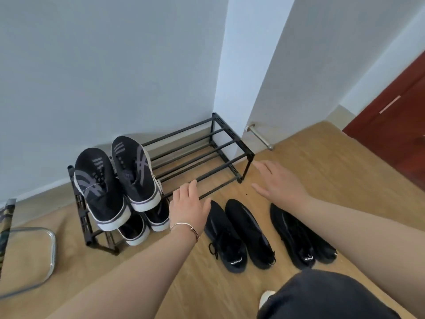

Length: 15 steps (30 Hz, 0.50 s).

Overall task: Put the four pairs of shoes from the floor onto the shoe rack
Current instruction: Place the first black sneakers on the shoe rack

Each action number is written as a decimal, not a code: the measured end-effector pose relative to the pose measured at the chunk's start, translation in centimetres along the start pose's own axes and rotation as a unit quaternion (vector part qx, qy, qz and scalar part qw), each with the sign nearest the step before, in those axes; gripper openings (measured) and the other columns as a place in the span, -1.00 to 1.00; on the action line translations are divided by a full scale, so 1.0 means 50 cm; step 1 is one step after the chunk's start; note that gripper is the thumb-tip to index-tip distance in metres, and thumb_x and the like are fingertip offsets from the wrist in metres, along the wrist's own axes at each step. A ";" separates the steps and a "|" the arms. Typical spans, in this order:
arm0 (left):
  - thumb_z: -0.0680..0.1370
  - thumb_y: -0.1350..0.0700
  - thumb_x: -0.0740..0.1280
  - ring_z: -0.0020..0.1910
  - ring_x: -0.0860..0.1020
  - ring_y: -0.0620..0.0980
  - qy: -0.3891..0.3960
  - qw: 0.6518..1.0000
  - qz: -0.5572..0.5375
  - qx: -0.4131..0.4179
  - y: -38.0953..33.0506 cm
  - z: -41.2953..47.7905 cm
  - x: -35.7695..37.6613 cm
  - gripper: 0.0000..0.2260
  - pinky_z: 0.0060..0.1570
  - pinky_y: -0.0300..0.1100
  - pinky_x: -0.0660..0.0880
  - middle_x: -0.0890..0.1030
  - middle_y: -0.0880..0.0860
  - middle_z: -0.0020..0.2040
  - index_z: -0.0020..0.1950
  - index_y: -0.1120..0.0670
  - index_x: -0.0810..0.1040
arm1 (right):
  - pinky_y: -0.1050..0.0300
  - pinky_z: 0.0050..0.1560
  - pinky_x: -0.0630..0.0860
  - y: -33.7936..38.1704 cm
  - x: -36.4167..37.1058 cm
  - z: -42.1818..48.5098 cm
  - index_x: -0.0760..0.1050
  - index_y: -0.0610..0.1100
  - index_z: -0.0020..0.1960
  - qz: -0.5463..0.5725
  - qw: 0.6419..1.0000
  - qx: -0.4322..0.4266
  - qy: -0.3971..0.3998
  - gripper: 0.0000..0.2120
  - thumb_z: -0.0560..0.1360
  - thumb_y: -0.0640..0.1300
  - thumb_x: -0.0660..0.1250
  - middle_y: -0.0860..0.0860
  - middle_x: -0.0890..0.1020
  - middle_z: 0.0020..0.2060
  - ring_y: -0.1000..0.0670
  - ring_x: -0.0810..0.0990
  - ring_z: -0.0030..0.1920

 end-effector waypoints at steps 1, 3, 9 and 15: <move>0.60 -0.20 0.17 0.39 0.35 0.11 0.010 1.000 0.008 -0.007 0.000 -0.003 0.030 -0.39 0.34 -0.02 0.38 0.37 0.07 0.44 0.56 0.06 0.16 | 0.02 0.19 0.57 -0.013 0.030 -0.017 0.35 -0.21 0.45 0.007 1.000 -0.002 0.005 -0.43 0.55 0.07 0.30 -0.14 0.56 0.26 -0.13 0.55 0.25; 0.60 -0.21 0.15 0.38 0.36 0.11 0.029 0.999 0.021 -0.027 0.002 -0.005 0.085 -0.39 0.33 -0.03 0.38 0.38 0.08 0.43 0.57 0.06 0.14 | -0.02 0.13 0.60 -0.035 0.095 -0.048 0.38 -0.23 0.42 0.024 1.000 -0.002 0.011 -0.44 0.54 0.09 0.28 -0.15 0.59 0.21 -0.15 0.58 0.18; 0.60 -0.19 0.15 0.35 0.38 0.11 0.082 0.994 0.031 -0.068 -0.014 -0.009 0.218 -0.41 0.34 -0.04 0.38 0.39 0.09 0.39 0.55 0.06 0.17 | -0.03 0.11 0.61 -0.120 0.281 -0.116 0.41 -0.22 0.43 0.041 0.996 0.039 0.071 -0.40 0.55 0.16 0.24 -0.16 0.59 0.21 -0.16 0.60 0.15; 0.59 -0.14 0.23 0.32 0.40 0.11 0.147 0.978 -0.004 -0.145 0.008 -0.044 0.337 -0.43 0.29 -0.06 0.43 0.36 0.12 0.39 0.53 0.07 0.20 | -0.03 0.15 0.58 -0.172 0.410 -0.170 0.34 -0.19 0.48 0.073 0.985 0.096 0.127 -0.38 0.57 0.19 0.19 -0.12 0.55 0.28 -0.12 0.55 0.23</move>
Point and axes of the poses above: each hand's wrist, its own z-axis towards the middle knuckle, its own x-axis out of the palm, y = z × x, the point moved 4 cm from there along z, towards the middle knuckle
